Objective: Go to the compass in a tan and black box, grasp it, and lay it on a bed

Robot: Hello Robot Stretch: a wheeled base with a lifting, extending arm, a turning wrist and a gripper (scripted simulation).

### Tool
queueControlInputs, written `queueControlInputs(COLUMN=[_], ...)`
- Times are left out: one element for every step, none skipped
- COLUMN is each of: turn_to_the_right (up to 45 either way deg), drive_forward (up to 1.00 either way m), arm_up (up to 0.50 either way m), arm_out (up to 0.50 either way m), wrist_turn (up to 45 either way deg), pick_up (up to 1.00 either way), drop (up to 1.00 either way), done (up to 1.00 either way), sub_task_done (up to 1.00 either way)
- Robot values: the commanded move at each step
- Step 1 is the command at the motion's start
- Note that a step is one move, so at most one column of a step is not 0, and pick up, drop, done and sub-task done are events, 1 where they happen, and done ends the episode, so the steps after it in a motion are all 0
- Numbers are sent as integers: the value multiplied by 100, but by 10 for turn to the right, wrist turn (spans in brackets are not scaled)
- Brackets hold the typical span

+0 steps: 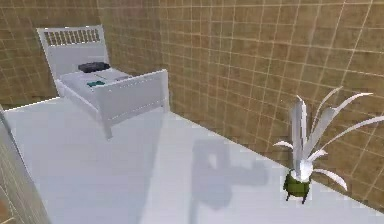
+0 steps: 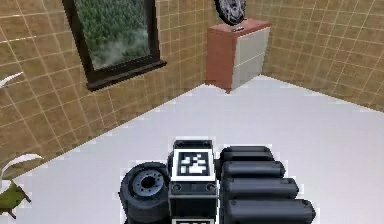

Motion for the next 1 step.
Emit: queueControlInputs(turn_to_the_right=[0], drive_forward=[15], arm_up=[0], arm_out=[0], wrist_turn=[0], pick_up=[0], drop=[0], done=[0], sub_task_done=[0])
